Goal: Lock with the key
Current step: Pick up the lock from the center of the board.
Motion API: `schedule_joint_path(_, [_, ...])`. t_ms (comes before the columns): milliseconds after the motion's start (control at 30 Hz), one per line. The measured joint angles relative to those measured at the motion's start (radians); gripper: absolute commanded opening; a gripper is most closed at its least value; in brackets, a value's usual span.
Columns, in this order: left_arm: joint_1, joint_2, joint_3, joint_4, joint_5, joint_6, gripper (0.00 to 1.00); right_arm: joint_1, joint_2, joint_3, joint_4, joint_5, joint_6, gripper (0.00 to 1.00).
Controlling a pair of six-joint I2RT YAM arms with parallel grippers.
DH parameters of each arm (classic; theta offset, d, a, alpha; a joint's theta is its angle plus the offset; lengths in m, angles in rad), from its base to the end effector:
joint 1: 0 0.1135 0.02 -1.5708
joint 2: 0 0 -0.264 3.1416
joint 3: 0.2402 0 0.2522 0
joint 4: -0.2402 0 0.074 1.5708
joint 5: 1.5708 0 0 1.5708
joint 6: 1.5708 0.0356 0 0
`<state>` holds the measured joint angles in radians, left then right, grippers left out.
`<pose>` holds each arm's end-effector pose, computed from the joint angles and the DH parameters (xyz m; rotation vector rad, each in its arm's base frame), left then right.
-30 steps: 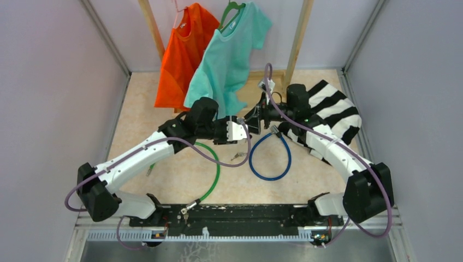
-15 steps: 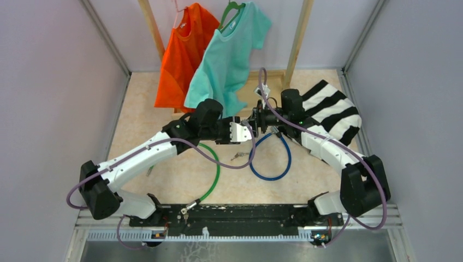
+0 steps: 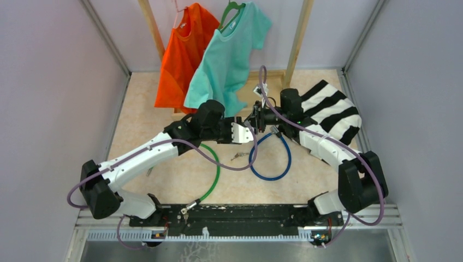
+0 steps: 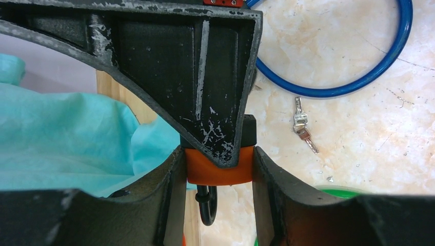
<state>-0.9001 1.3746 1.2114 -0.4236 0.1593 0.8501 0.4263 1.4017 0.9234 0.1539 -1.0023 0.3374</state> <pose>0.1888 -0.2471 0.3314 1.7125 1.3098 -0.2007 0.2689 0.1551 0.2846 -0.8156 1.8286 1.4460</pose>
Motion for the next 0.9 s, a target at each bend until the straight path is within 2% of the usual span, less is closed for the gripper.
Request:
schedule_joint_path(67, [-0.003,0.001,0.000,0.000,-0.009,0.001,0.00,-0.001,0.000,0.000,0.002,-0.001,0.000,0.00])
schedule_joint_path(167, [-0.003,0.001,0.000,0.003,-0.017,0.001,0.01,-0.001,0.000,0.000,0.003,-0.001,-0.008,0.00])
schedule_joint_path(200, [-0.003,0.001,-0.001,0.003,-0.018,0.000,0.04,-0.001,0.000,0.000,0.003,-0.001,-0.014,0.00])
schedule_joint_path(233, [-0.003,0.001,-0.003,0.006,-0.020,0.000,0.09,-0.001,0.000,0.000,0.002,-0.001,-0.023,0.00])
schedule_joint_path(400, [-0.005,0.001,-0.021,0.038,-0.018,-0.012,0.52,-0.007,-0.030,0.000,-0.058,0.015,-0.094,0.00])
schedule_joint_path(567, [-0.005,-0.008,-0.027,0.066,-0.001,-0.051,0.77,-0.028,-0.086,0.000,-0.119,0.023,-0.208,0.00])
schedule_joint_path(667, [0.008,-0.019,-0.027,0.076,0.000,-0.093,0.82,-0.047,-0.118,0.000,-0.127,0.037,-0.254,0.00])
schedule_joint_path(900, [0.061,-0.021,0.024,0.043,0.067,-0.181,0.82,-0.108,-0.193,-0.019,-0.108,0.039,-0.285,0.00])
